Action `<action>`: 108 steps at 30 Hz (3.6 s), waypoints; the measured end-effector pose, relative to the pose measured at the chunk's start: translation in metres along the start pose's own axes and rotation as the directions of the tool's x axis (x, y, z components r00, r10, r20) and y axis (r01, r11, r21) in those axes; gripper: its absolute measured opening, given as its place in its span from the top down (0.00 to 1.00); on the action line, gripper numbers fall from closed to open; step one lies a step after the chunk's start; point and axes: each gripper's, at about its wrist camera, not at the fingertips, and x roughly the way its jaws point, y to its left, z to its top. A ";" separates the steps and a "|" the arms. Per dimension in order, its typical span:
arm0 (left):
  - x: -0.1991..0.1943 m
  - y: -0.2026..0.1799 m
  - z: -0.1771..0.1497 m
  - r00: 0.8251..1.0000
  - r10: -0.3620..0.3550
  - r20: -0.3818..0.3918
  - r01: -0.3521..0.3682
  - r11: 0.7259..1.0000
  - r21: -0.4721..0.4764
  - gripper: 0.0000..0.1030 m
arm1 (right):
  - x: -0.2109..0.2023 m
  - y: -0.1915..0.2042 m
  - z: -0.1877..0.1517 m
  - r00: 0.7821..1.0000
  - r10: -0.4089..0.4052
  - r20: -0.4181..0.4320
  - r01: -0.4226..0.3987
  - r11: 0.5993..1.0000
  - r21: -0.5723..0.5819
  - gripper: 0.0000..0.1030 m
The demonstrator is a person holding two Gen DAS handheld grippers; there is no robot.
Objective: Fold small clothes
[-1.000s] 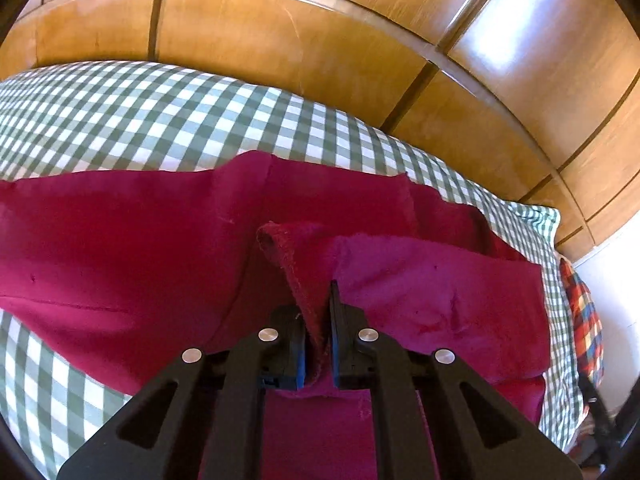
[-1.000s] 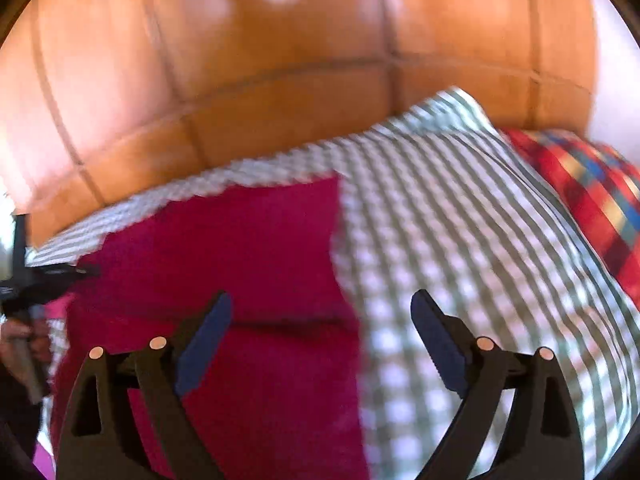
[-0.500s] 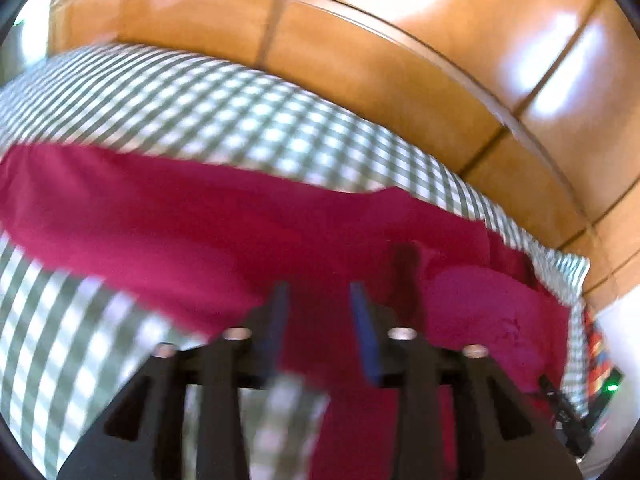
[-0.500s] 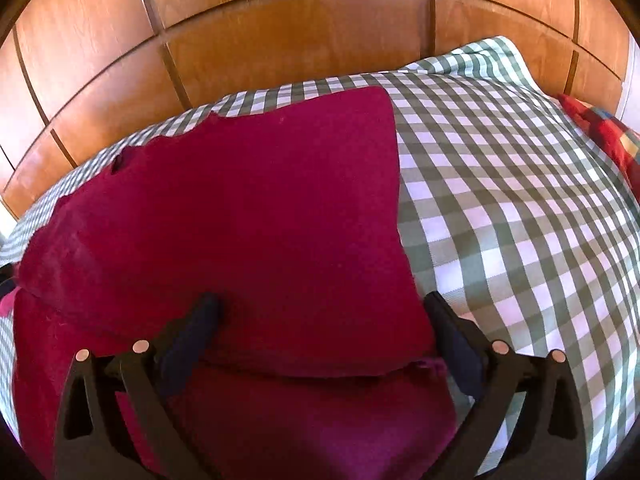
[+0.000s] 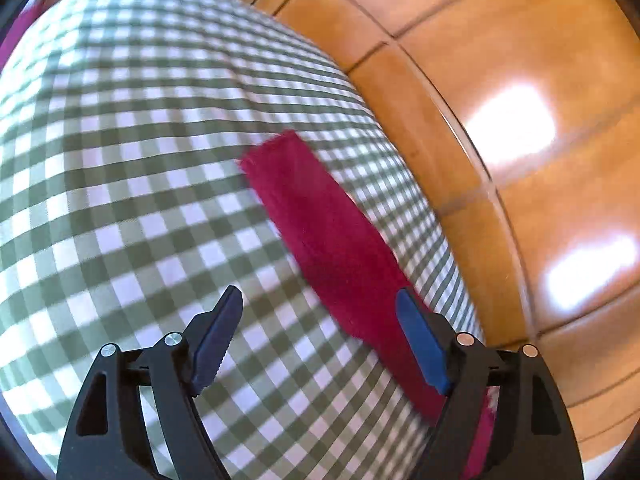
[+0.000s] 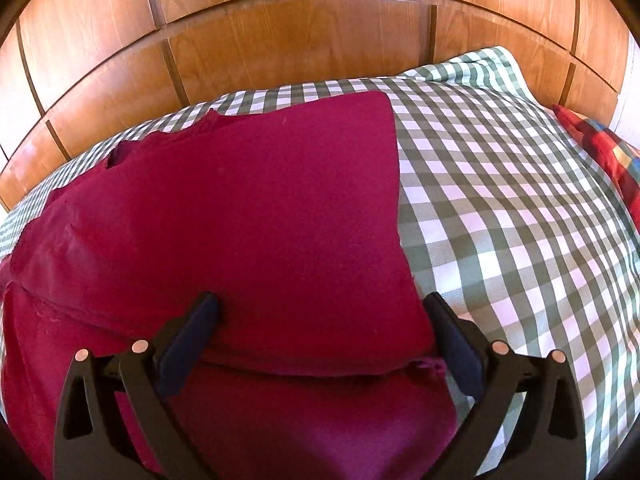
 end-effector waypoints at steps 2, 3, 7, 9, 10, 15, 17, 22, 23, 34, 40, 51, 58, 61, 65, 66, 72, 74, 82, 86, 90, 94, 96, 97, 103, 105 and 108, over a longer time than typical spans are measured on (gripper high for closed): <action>0.004 0.006 0.010 1.000 -0.015 0.003 0.015 0.999 -0.029 0.24 | 0.000 0.000 0.000 1.000 -0.003 0.001 0.003 1.000 -0.003 0.02; 0.006 0.008 0.014 1.000 -0.010 0.000 0.010 0.999 -0.036 0.25 | 0.000 0.001 0.000 1.000 -0.005 0.001 0.005 1.000 -0.004 0.02; 0.021 0.016 0.030 0.999 0.031 -0.010 -0.031 0.998 -0.060 0.34 | 0.000 0.001 0.000 1.000 -0.009 0.002 0.009 1.000 -0.008 0.02; 0.033 0.017 0.037 0.998 0.052 -0.034 -0.054 0.997 -0.063 0.44 | 0.000 0.001 0.000 1.000 -0.010 0.002 0.010 1.000 -0.008 0.02; 0.039 0.017 0.040 0.996 0.072 -0.045 -0.075 0.995 -0.072 0.50 | 0.000 0.001 0.000 1.000 -0.009 0.002 0.009 1.000 -0.008 0.02; 0.064 0.003 0.052 0.991 0.123 -0.049 -0.124 0.992 -0.008 0.73 | 0.000 0.001 -0.001 1.000 -0.005 0.001 0.005 1.000 -0.006 0.02; 0.071 -0.006 0.052 0.990 0.128 -0.062 -0.127 0.992 0.030 0.92 | 0.000 0.001 -0.001 1.000 -0.005 0.001 0.005 1.000 -0.006 0.02; 0.055 -0.064 0.031 0.999 0.016 -0.034 -0.009 0.981 0.194 0.92 | 0.000 0.001 -0.001 1.000 -0.003 0.001 0.003 1.000 -0.005 0.02; 0.049 -0.084 0.022 0.999 -0.014 -0.036 0.023 0.967 0.252 0.92 | 0.000 0.000 -0.001 1.000 -0.003 0.002 0.003 1.000 -0.004 0.02; 0.029 -0.233 -0.148 0.952 -0.205 -0.226 0.303 0.715 0.630 0.92 | 0.000 0.000 -0.001 1.000 0.008 0.002 -0.008 1.000 0.006 0.02; 0.072 -0.254 -0.253 0.923 -0.102 -0.371 0.351 0.619 0.702 0.92 | 0.000 -0.001 -0.001 1.000 0.013 0.002 -0.013 1.000 0.010 0.02; 0.052 -0.209 -0.278 0.979 -0.052 -0.196 0.191 0.557 0.808 0.45 | 0.001 -0.003 -0.001 1.000 0.028 0.004 -0.028 0.999 0.022 0.02; 0.088 -0.172 -0.254 0.963 0.005 -0.268 0.193 0.681 0.707 0.45 | -0.017 0.012 0.008 0.999 -0.025 0.019 0.026 1.000 -0.009 0.18; 0.088 -0.174 -0.257 0.965 0.013 -0.261 0.188 0.661 0.727 0.39 | -0.045 0.041 0.017 0.992 0.108 0.066 -0.106 0.994 -0.036 0.19; 0.089 -0.176 -0.259 0.966 0.014 -0.259 0.187 0.652 0.735 0.38 | -0.048 0.087 0.026 0.939 0.343 -0.025 -0.344 0.937 -0.058 0.19; 0.090 -0.176 -0.261 0.966 0.013 -0.259 0.188 0.652 0.734 0.38 | -0.041 0.098 0.029 0.913 0.404 -0.059 -0.406 0.914 -0.024 0.20; 0.090 -0.178 -0.266 0.966 0.016 -0.259 0.189 0.639 0.746 0.34 | -0.020 0.148 0.034 0.947 0.297 -0.120 -0.311 0.943 -0.122 0.31; 0.091 -0.177 -0.265 0.965 0.011 -0.263 0.195 0.642 0.741 0.34 | -0.013 0.140 0.031 0.969 0.214 -0.124 -0.229 0.966 -0.119 0.26; 0.091 -0.177 -0.265 0.962 -0.002 -0.274 0.212 0.641 0.737 0.30 | -0.024 0.058 0.026 1.000 0.006 0.030 -0.006 1.000 -0.002 0.17; 0.091 -0.177 -0.264 0.962 -0.003 -0.275 0.212 0.641 0.737 0.30 | -0.011 -0.029 0.016 0.999 0.010 -0.054 0.008 0.944 0.331 0.10; 0.091 -0.177 -0.265 0.962 -0.002 -0.273 0.211 0.641 0.738 0.30 | -0.026 -0.057 0.005 0.999 0.008 -0.037 0.008 0.915 0.404 0.09; 0.091 -0.178 -0.266 0.963 0.001 -0.270 0.207 0.640 0.740 0.30 | -0.064 -0.008 0.014 0.991 0.108 0.083 -0.125 0.962 0.242 0.20; 0.091 -0.178 -0.266 0.963 0.001 -0.270 0.207 0.640 0.740 0.30 | -0.071 0.042 0.023 0.966 0.244 0.086 -0.253 0.960 0.118 0.25; 0.091 -0.178 -0.266 0.963 0.001 -0.270 0.207 0.640 0.740 0.30 | -0.070 0.057 0.024 0.954 0.293 0.066 -0.298 0.950 0.089 0.30; 0.091 -0.179 -0.266 0.962 -0.002 -0.272 0.210 0.642 0.738 0.30 | -0.018 0.165 0.032 0.872 0.467 -0.145 -0.471 0.882 0.007 0.52; 0.091 -0.178 -0.266 0.962 -0.003 -0.273 0.211 0.642 0.737 0.30 | 0.007 0.192 0.032 0.859 0.463 -0.219 -0.474 0.881 0.003 0.57; 0.091 -0.178 -0.266 0.961 -0.007 -0.277 0.217 0.642 0.735 0.28 | 0.018 0.211 0.041 0.879 0.419 -0.226 -0.438 0.898 -0.041 0.88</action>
